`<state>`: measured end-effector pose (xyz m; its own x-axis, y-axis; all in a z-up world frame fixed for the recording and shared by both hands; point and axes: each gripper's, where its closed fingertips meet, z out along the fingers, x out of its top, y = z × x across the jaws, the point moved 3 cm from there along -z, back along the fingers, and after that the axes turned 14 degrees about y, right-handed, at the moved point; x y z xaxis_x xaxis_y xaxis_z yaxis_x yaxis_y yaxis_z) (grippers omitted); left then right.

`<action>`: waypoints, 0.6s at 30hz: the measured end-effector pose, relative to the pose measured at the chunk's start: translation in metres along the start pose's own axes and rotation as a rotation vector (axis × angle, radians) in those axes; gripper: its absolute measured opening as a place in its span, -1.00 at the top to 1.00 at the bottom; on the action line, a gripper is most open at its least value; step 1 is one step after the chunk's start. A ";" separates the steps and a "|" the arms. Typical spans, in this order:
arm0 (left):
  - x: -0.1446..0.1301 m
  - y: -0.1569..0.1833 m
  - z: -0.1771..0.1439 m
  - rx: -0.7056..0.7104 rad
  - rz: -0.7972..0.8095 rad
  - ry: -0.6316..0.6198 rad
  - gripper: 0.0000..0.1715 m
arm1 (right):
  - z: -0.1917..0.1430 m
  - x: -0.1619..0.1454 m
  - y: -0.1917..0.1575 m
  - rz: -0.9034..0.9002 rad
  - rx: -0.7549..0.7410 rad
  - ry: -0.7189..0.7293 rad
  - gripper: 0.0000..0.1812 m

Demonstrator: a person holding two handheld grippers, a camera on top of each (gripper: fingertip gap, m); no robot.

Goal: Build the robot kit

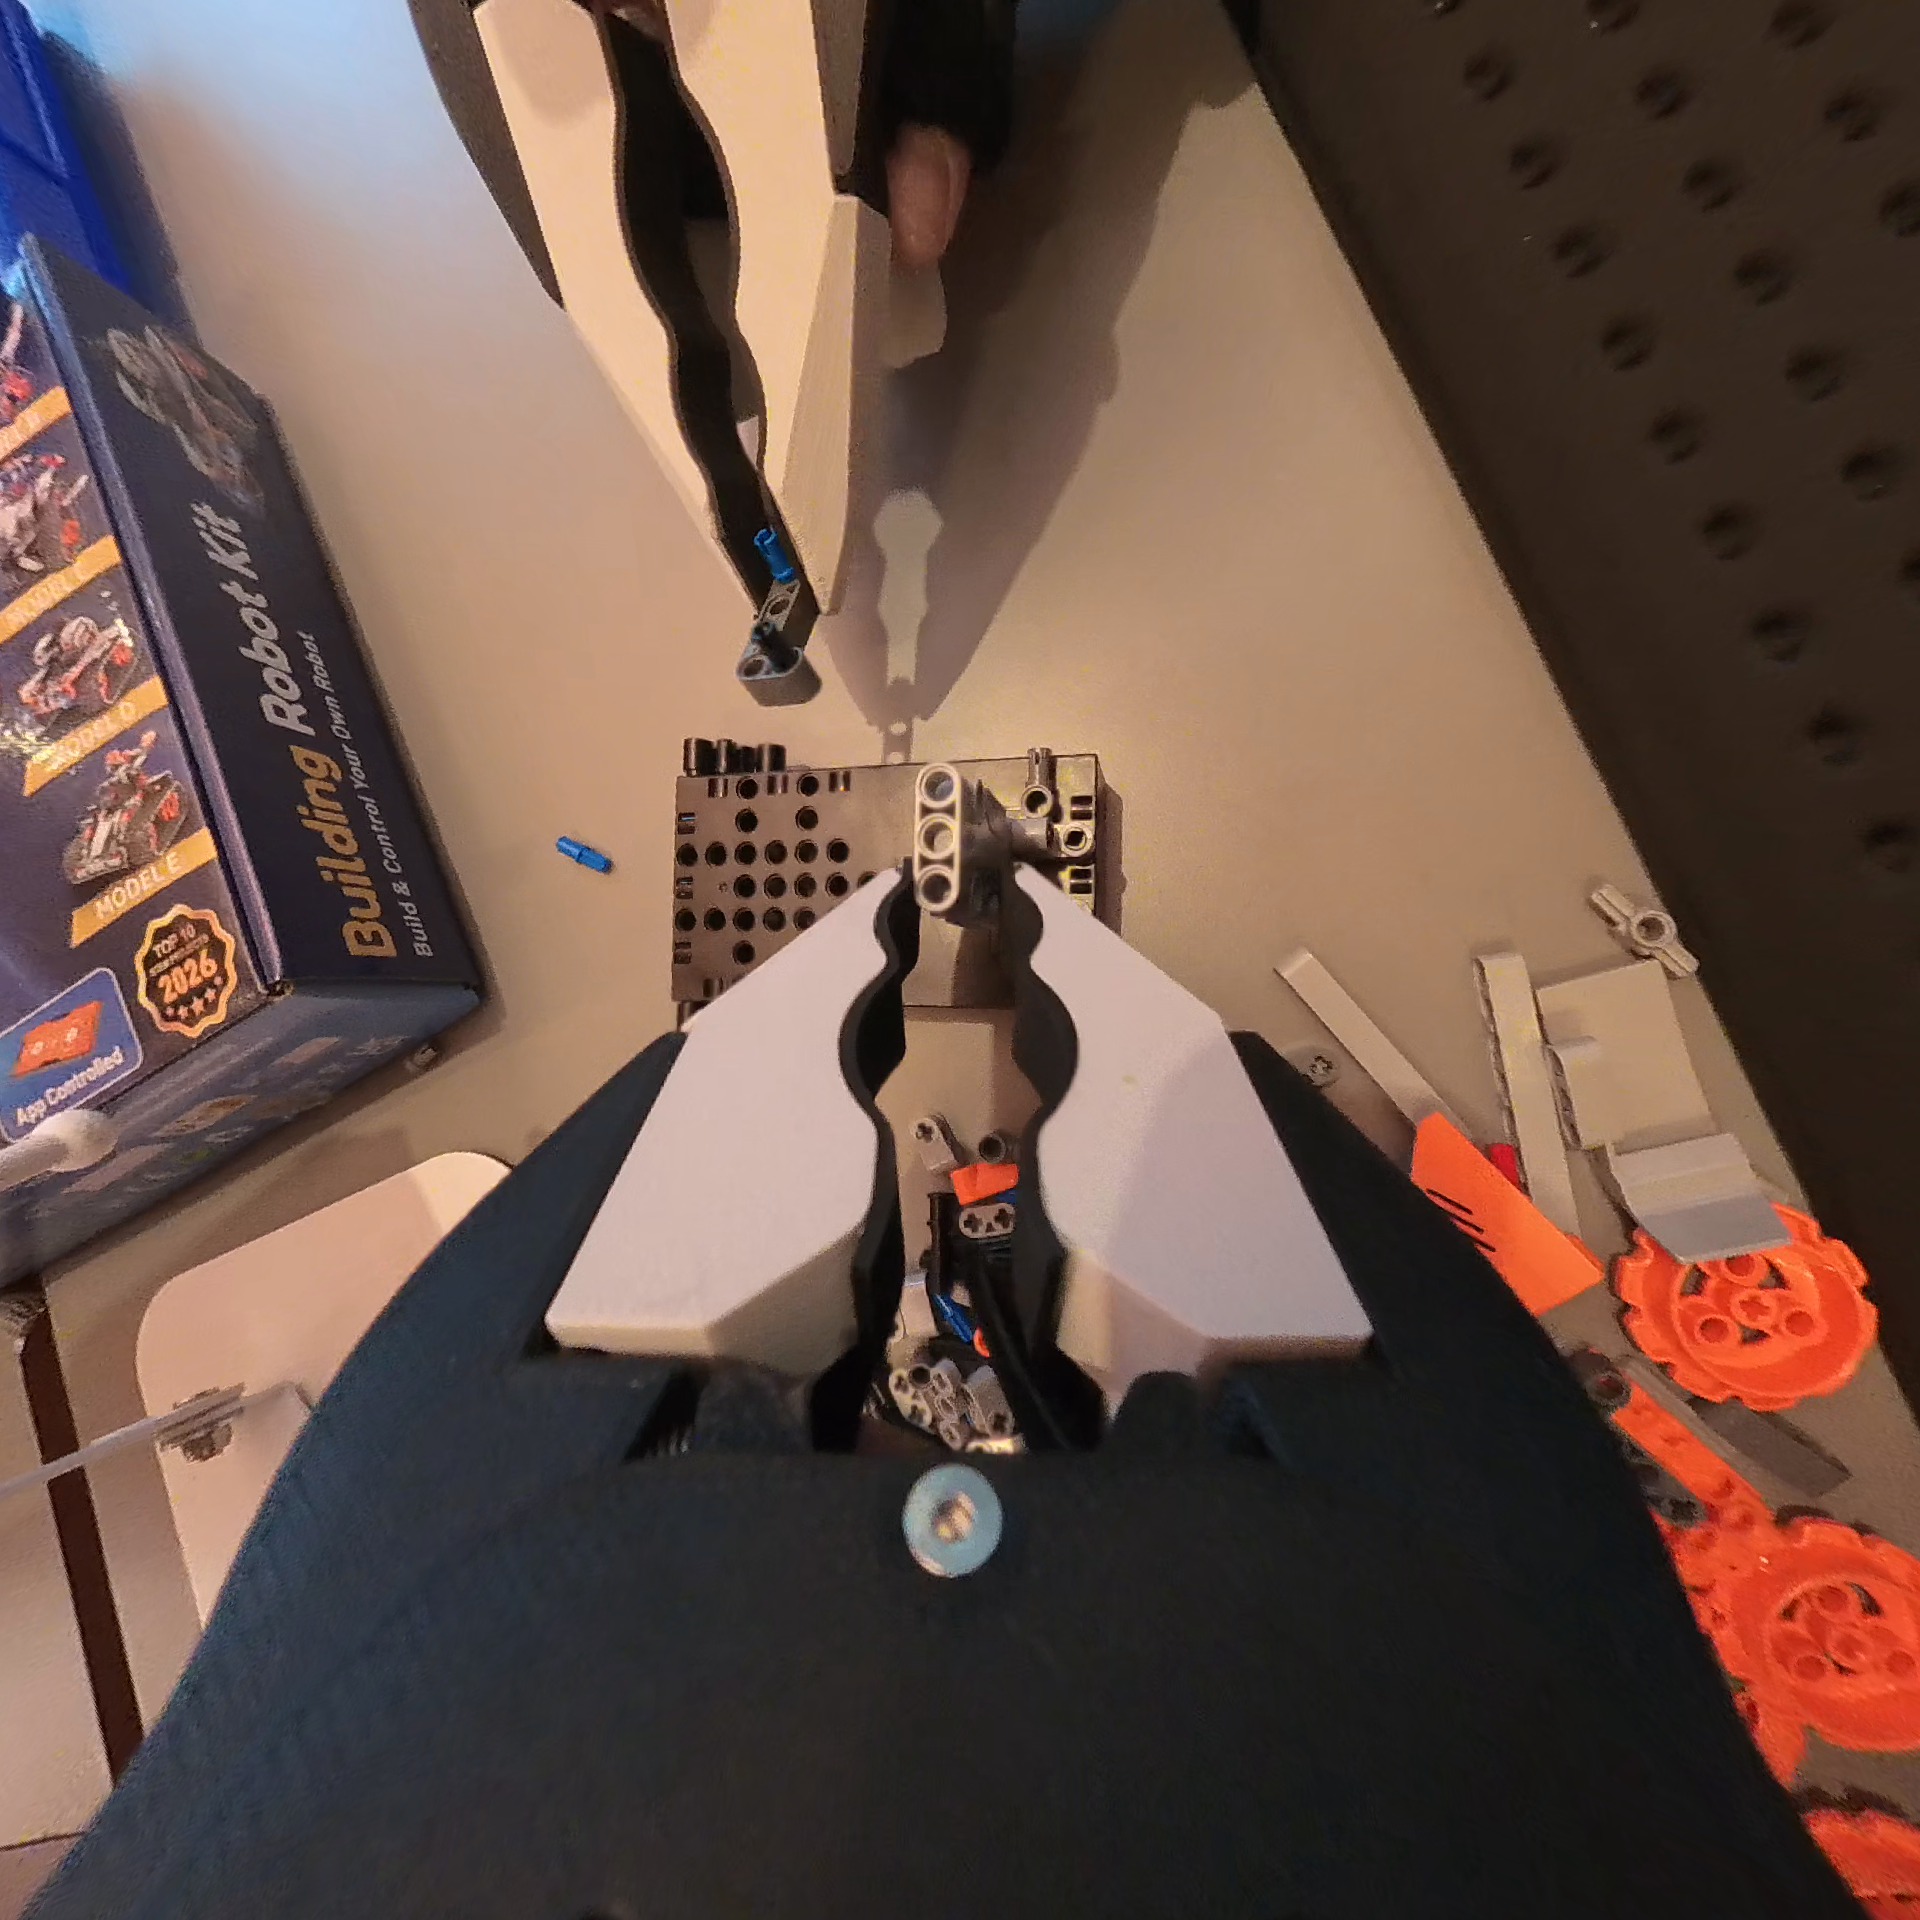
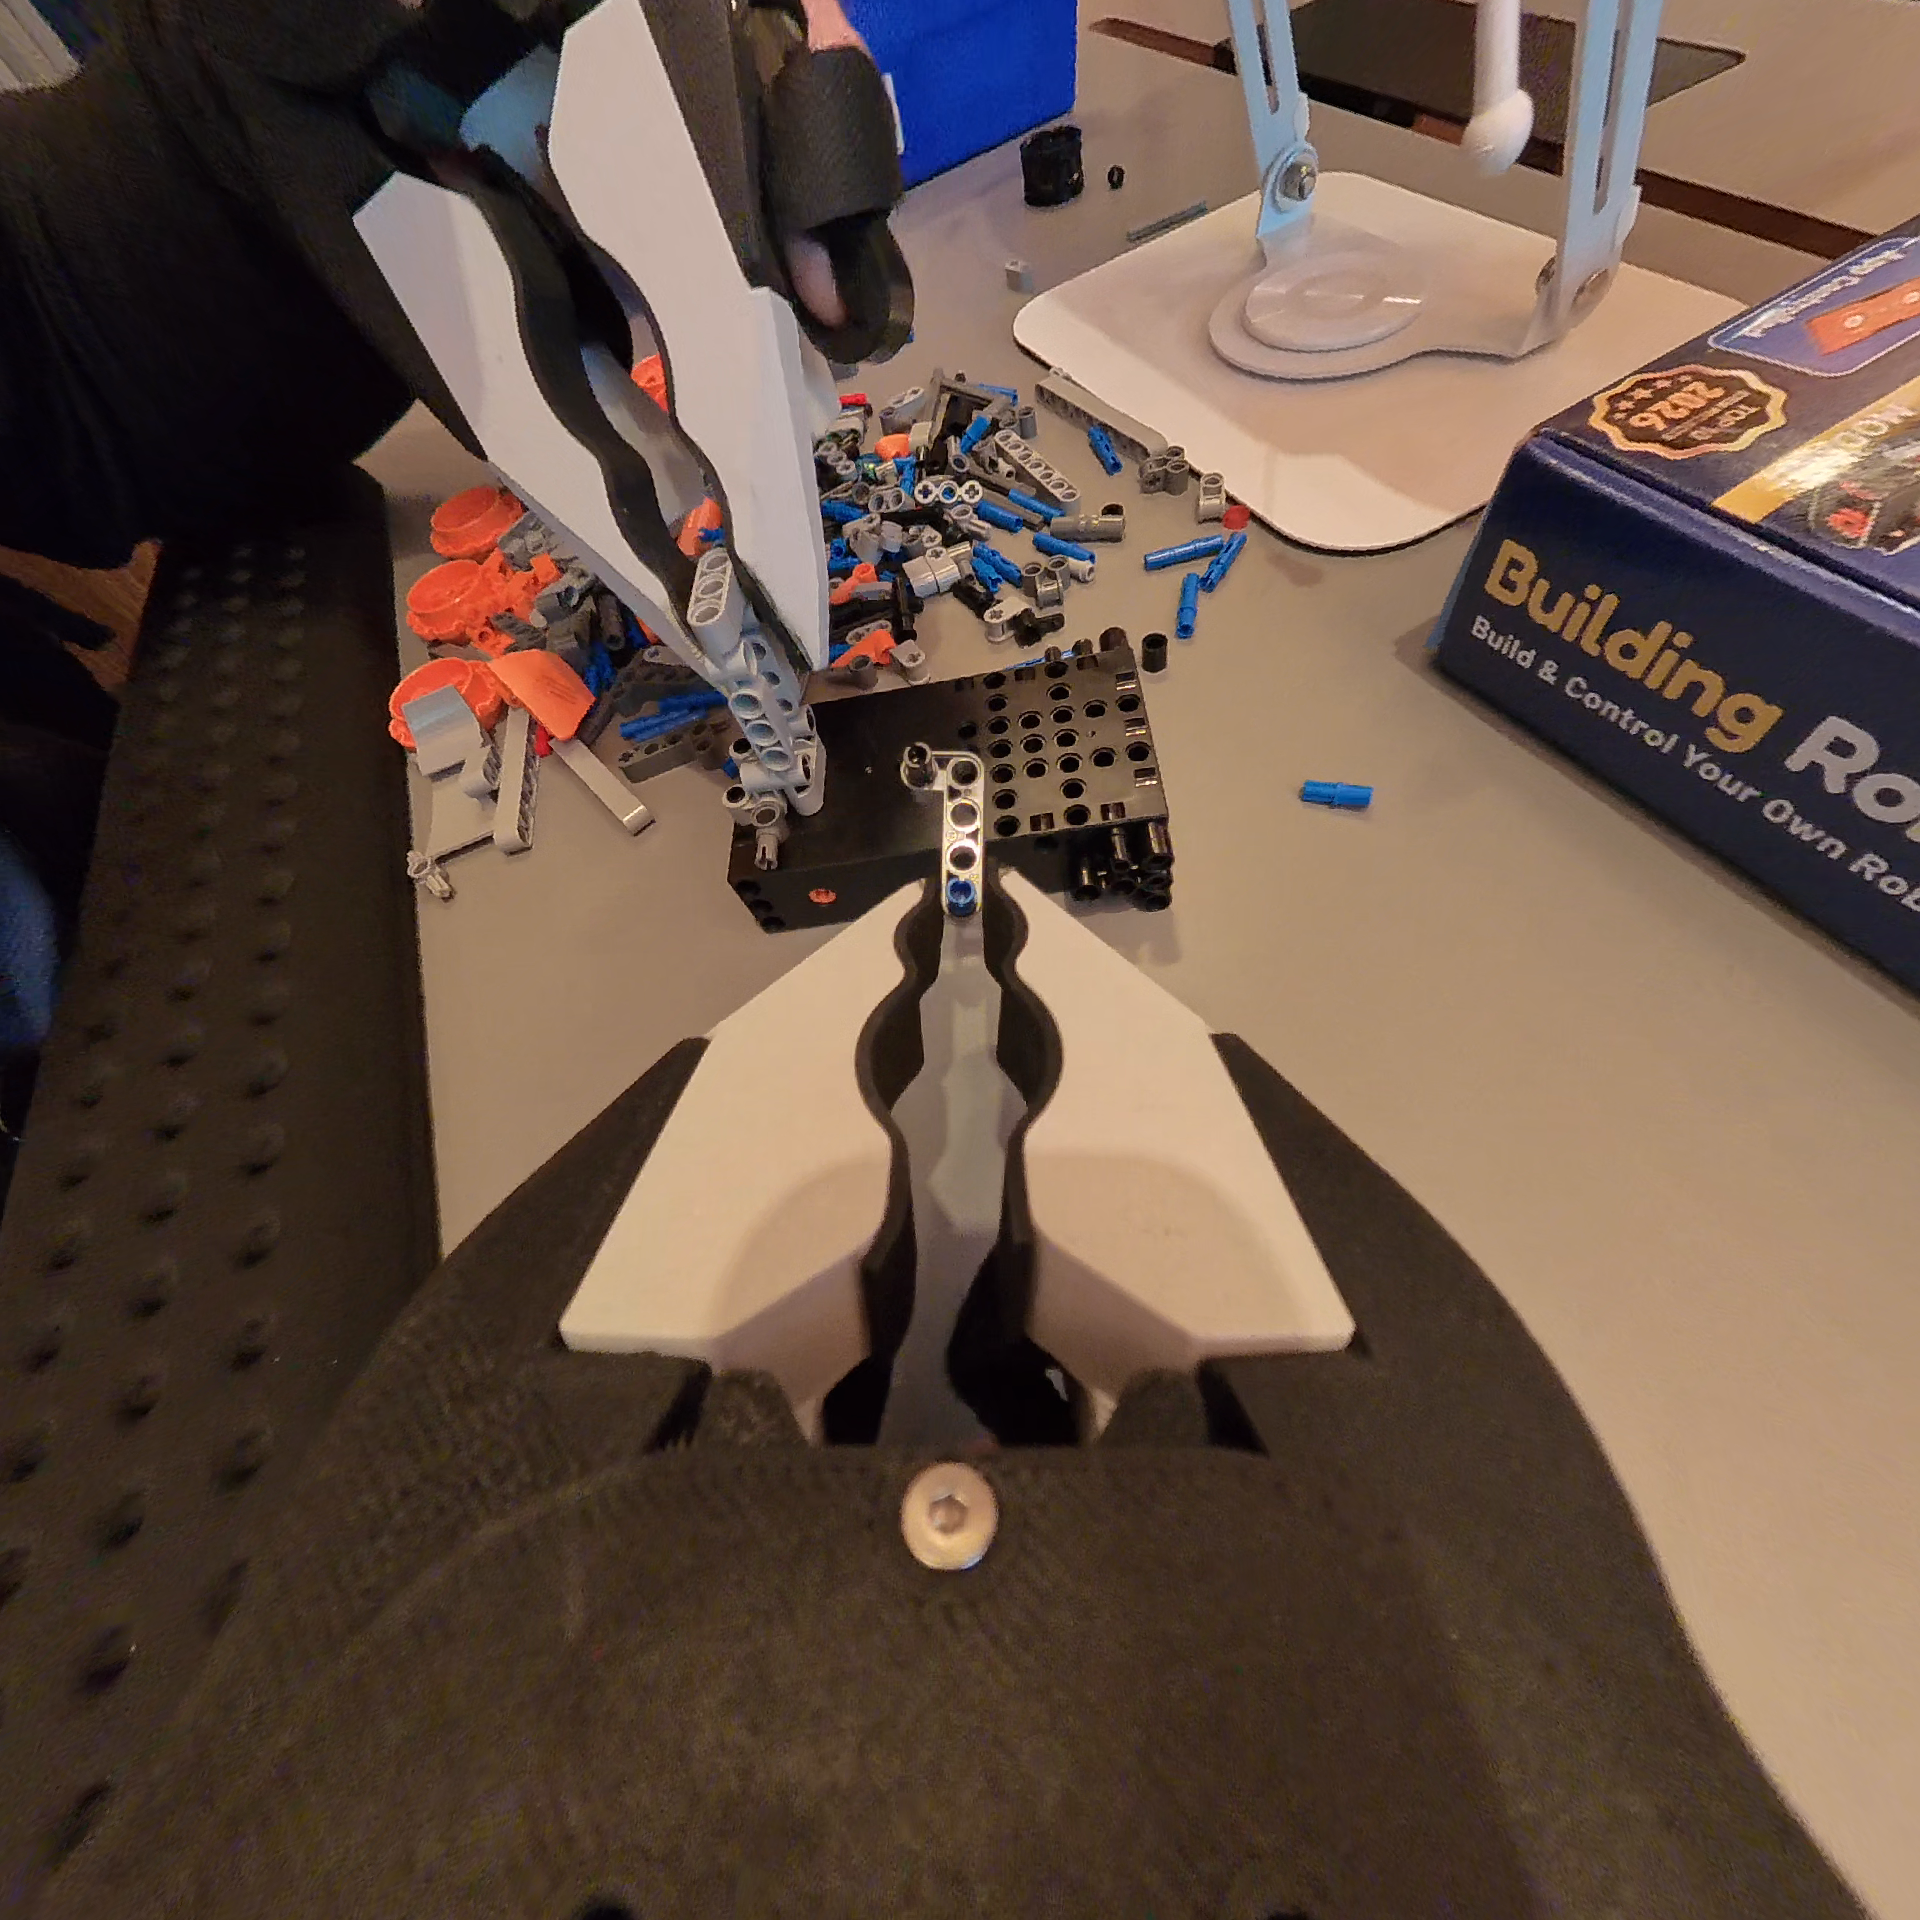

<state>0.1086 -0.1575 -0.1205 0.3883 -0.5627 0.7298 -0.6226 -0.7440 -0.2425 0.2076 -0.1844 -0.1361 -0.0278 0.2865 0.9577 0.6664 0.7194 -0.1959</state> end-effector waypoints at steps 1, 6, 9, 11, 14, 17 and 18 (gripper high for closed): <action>0.000 0.000 0.000 0.007 0.002 0.001 0.86 | 0.000 0.001 0.000 0.002 0.000 0.005 0.94; 0.003 -0.004 0.000 0.042 -0.002 0.025 0.84 | -0.002 0.002 0.001 0.000 0.003 0.017 0.94; 0.004 -0.005 -0.002 0.054 -0.005 0.029 0.82 | -0.003 0.003 0.001 0.000 0.000 0.024 0.94; 0.006 -0.006 -0.003 0.063 -0.007 0.036 0.81 | -0.003 0.003 0.002 0.001 0.001 0.026 0.94; 0.008 -0.007 -0.005 0.080 -0.008 0.034 0.79 | -0.003 0.003 0.001 -0.007 0.000 0.023 0.94; 0.013 -0.008 -0.006 0.096 -0.023 0.045 0.76 | -0.003 0.003 0.001 -0.005 0.002 0.025 0.94; 0.014 -0.008 -0.006 0.099 -0.018 0.042 0.75 | -0.003 0.003 0.001 -0.004 0.003 0.025 0.94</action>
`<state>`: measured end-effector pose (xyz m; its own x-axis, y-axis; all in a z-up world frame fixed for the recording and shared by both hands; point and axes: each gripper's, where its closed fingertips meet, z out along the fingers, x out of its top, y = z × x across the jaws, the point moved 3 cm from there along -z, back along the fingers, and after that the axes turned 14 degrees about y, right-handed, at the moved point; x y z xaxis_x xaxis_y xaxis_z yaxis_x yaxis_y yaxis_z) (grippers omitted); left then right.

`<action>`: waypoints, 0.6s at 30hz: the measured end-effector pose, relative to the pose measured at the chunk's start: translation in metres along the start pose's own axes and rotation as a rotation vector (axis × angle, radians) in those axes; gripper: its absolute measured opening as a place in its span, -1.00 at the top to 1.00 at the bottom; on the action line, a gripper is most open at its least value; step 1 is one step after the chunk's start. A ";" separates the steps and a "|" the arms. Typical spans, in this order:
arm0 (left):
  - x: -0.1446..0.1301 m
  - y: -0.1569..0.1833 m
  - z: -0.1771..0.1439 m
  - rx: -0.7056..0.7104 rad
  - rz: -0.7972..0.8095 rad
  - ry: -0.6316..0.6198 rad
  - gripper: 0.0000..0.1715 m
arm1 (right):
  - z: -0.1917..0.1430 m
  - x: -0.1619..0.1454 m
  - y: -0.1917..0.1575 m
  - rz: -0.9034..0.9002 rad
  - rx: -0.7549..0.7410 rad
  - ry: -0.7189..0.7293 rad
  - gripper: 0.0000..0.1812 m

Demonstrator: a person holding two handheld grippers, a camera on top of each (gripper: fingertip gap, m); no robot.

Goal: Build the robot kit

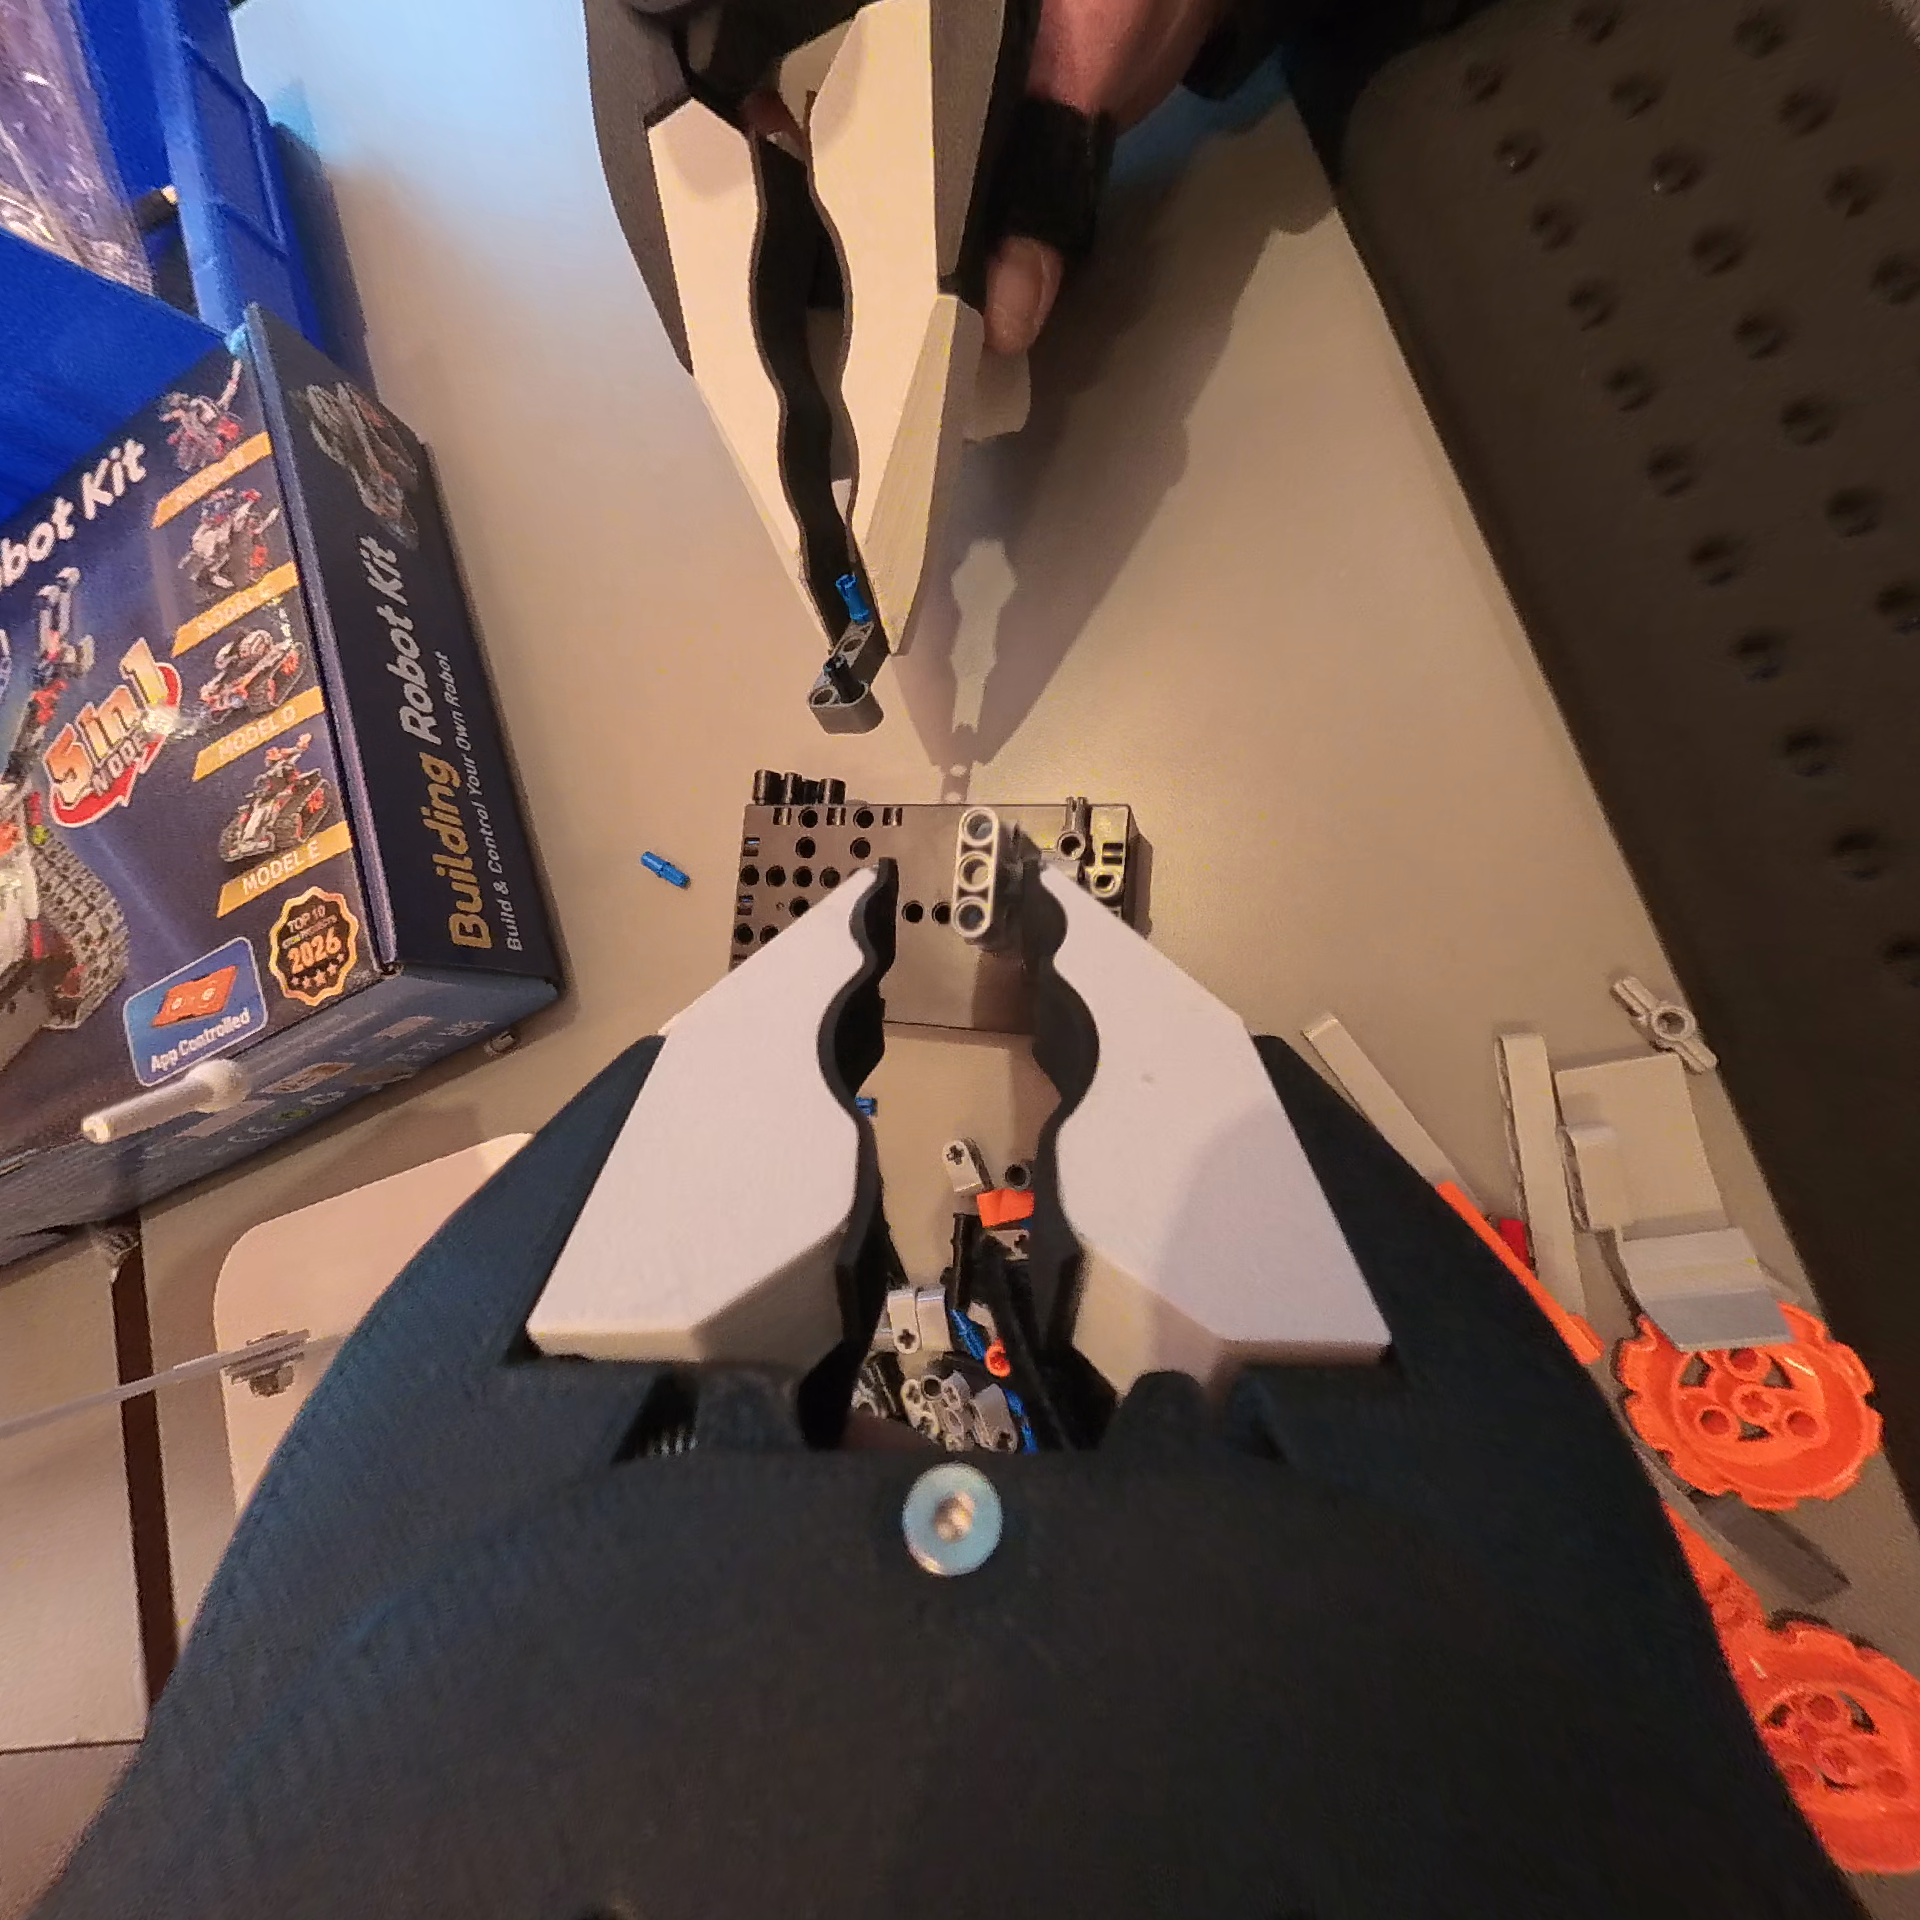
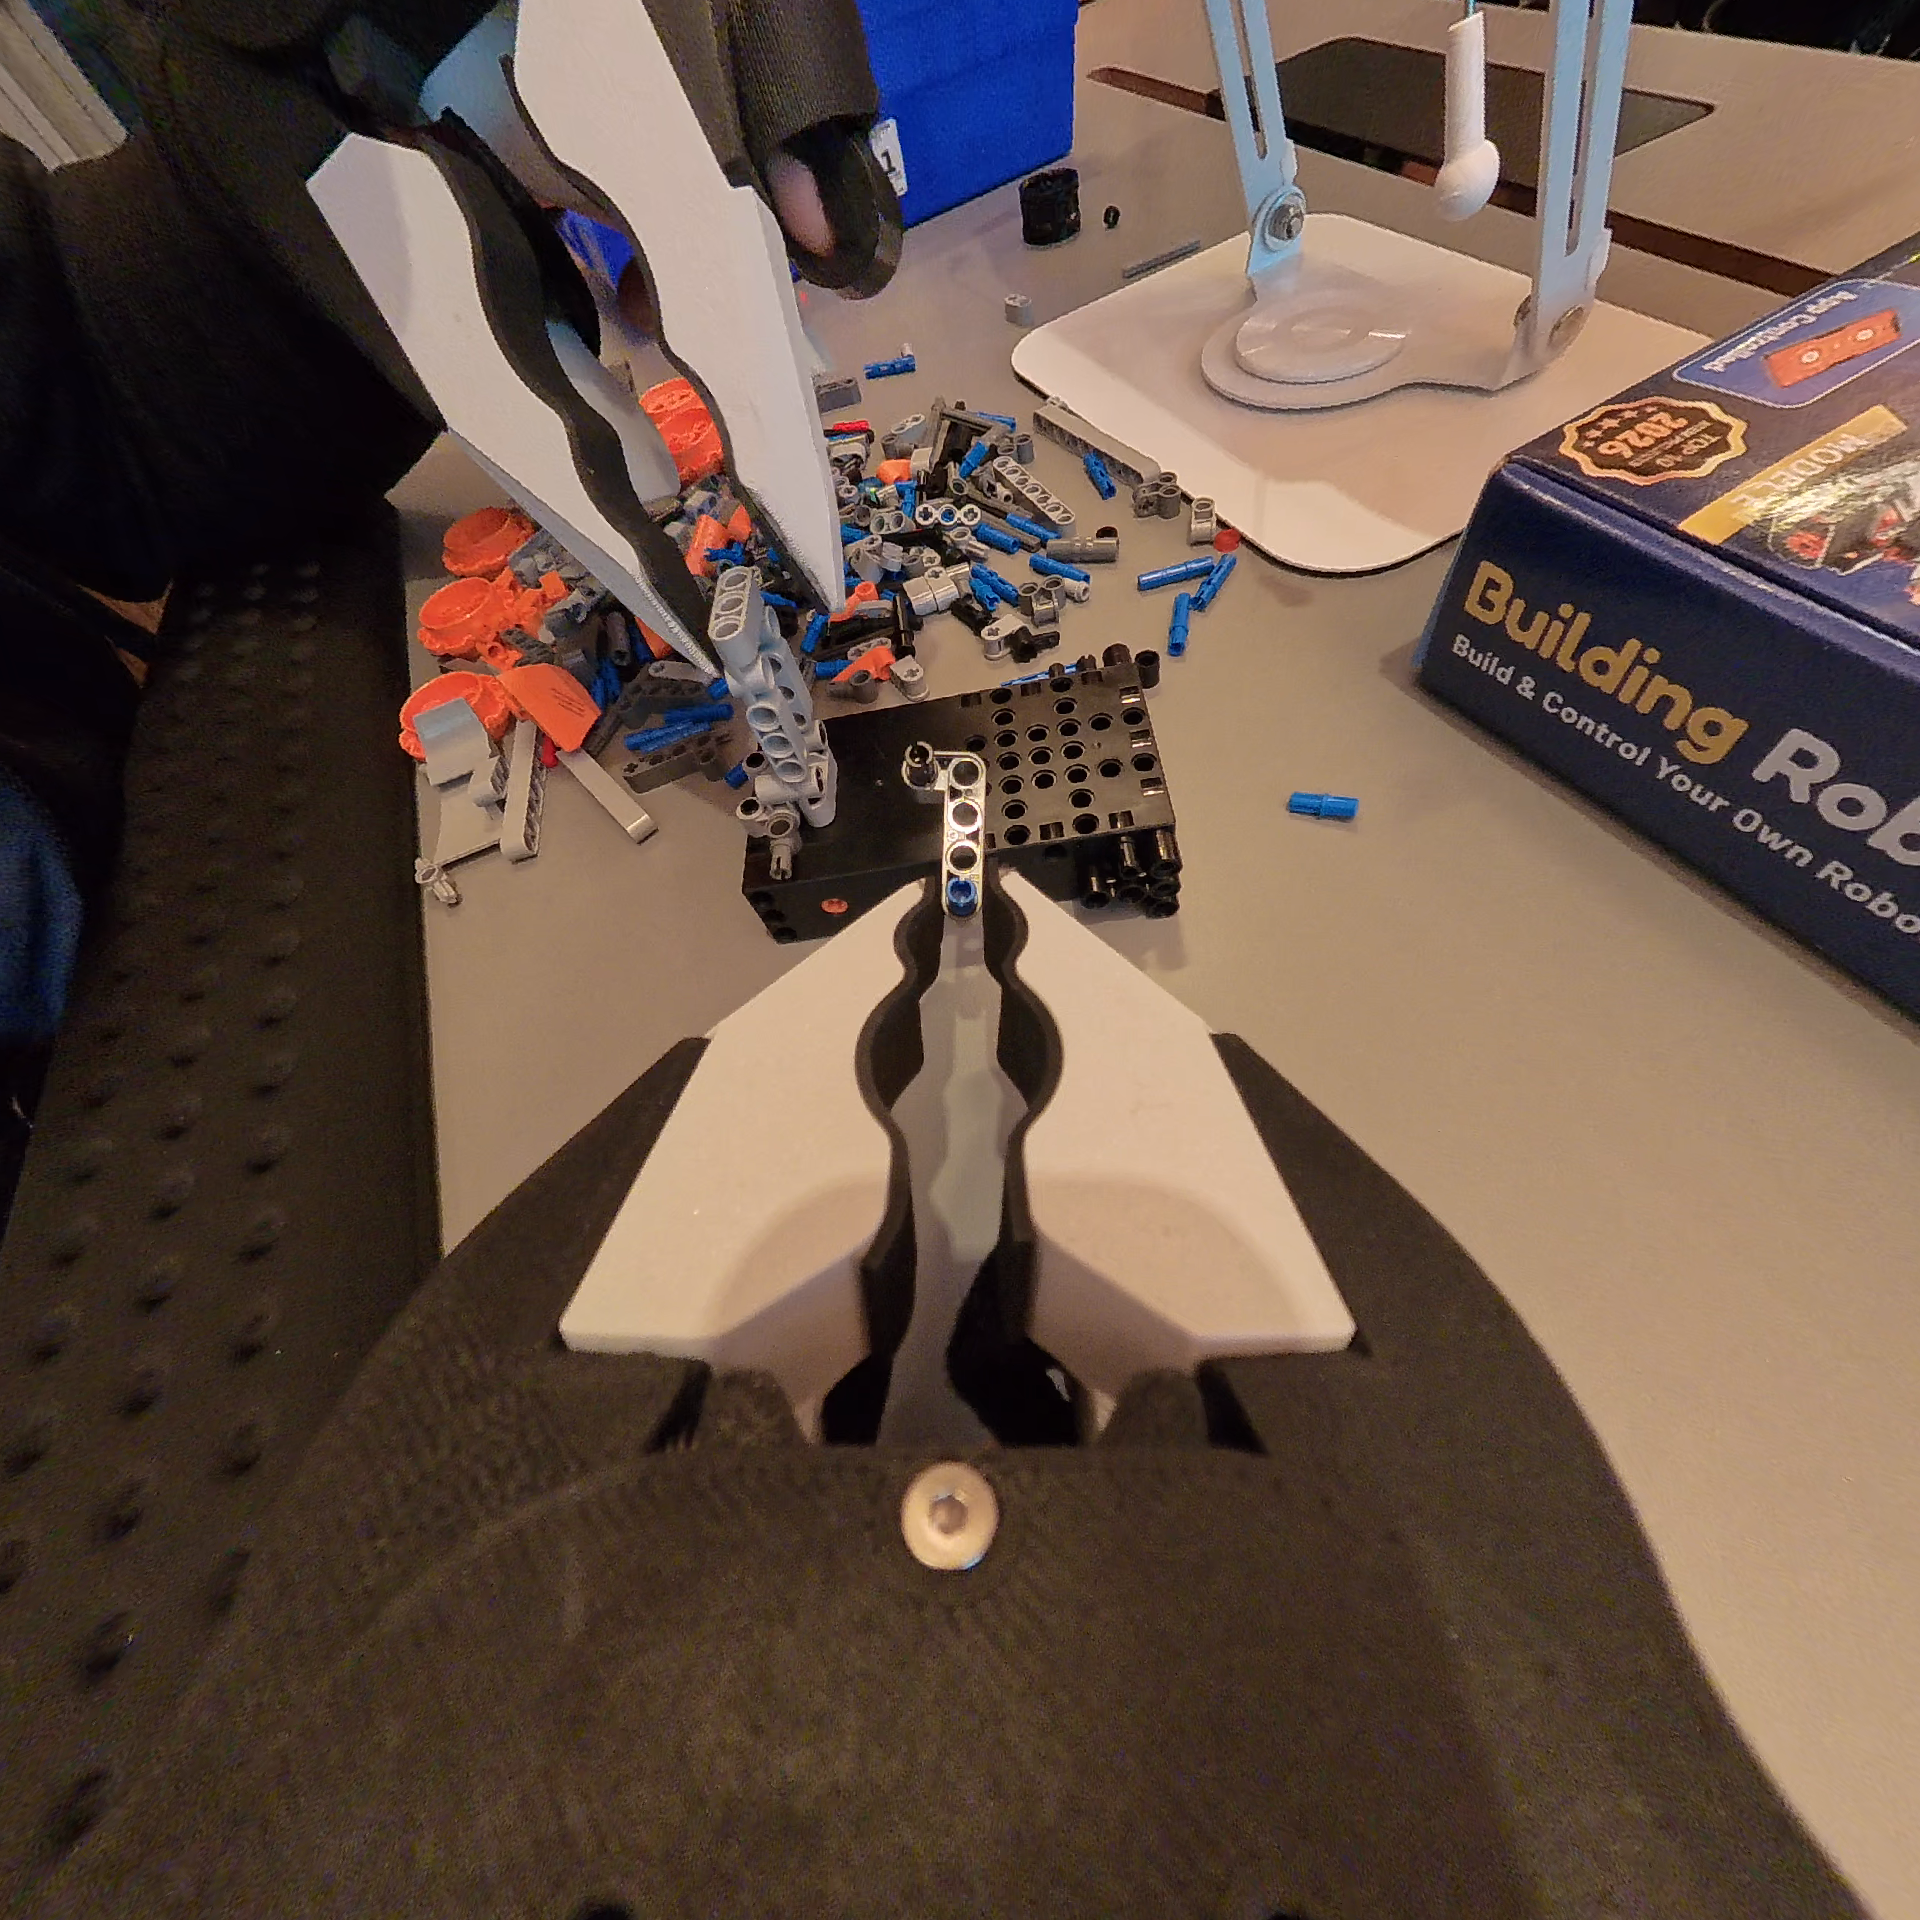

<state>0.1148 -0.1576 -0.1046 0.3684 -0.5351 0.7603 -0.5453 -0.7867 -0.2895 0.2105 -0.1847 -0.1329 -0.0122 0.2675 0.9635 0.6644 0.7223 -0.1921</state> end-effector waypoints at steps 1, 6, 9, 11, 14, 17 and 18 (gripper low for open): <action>0.000 0.000 0.000 0.008 0.009 -0.005 0.77 | 0.000 0.000 0.000 -0.001 0.001 -0.001 0.94; -0.002 0.000 0.003 0.003 0.030 -0.014 0.88 | 0.001 -0.001 -0.001 -0.005 0.001 -0.005 0.94; -0.004 -0.001 0.002 -0.008 0.054 0.008 0.88 | 0.001 -0.001 0.000 -0.012 -0.001 -0.010 0.94; -0.006 -0.004 0.001 0.002 0.036 0.008 0.88 | 0.001 -0.001 -0.001 -0.018 -0.001 -0.012 0.94; -0.009 -0.007 -0.002 0.016 0.045 -0.003 0.86 | 0.001 -0.002 -0.002 -0.025 0.001 -0.019 0.94; -0.010 -0.008 -0.004 0.018 0.042 -0.006 0.84 | 0.001 -0.002 -0.002 -0.025 0.003 -0.020 0.94; -0.010 -0.008 -0.005 0.021 0.043 -0.006 0.83 | 0.002 -0.002 -0.002 -0.025 0.004 -0.020 0.93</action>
<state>0.1118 -0.1440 -0.1069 0.3494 -0.5706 0.7432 -0.5452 -0.7689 -0.3340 0.2080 -0.1858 -0.1350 -0.0439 0.2624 0.9640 0.6609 0.7312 -0.1689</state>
